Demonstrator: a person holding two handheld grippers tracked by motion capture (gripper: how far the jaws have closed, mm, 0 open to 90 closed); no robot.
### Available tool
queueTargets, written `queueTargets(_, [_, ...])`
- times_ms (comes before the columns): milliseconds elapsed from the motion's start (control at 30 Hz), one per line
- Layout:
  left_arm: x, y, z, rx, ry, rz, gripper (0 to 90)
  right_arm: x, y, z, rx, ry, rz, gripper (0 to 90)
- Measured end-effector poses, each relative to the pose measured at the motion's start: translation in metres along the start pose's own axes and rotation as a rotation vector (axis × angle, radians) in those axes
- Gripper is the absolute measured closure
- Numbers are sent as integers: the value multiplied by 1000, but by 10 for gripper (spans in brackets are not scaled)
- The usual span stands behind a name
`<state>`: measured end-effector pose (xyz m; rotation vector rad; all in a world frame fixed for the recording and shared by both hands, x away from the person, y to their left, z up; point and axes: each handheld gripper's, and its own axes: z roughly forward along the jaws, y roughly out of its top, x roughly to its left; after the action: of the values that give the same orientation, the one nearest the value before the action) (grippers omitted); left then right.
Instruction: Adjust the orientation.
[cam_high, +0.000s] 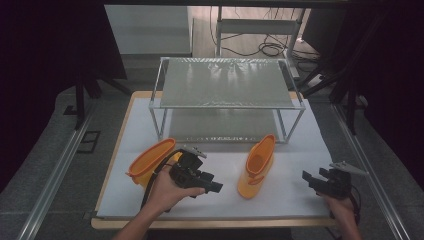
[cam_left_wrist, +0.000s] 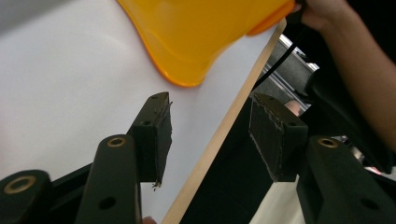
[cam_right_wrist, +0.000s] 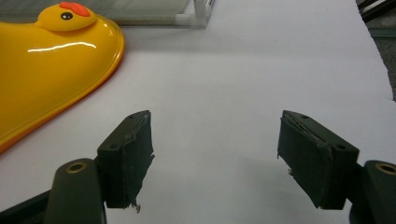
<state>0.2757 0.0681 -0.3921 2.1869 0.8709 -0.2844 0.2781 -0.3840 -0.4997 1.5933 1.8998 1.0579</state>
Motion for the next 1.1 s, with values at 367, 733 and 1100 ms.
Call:
queueTargets(367, [-20, 52, -16, 12, -38, 33, 487, 0, 1, -1, 3, 6, -8, 262])
queueTargets(733, [-13, 90, -10, 50, -47, 13, 488, -3, 0, -1, 2, 4, 5, 262])
queueTargets(1100, [-15, 115, 2, 79, -49, 10, 489, -1, -1, 2, 12, 10, 3, 262])
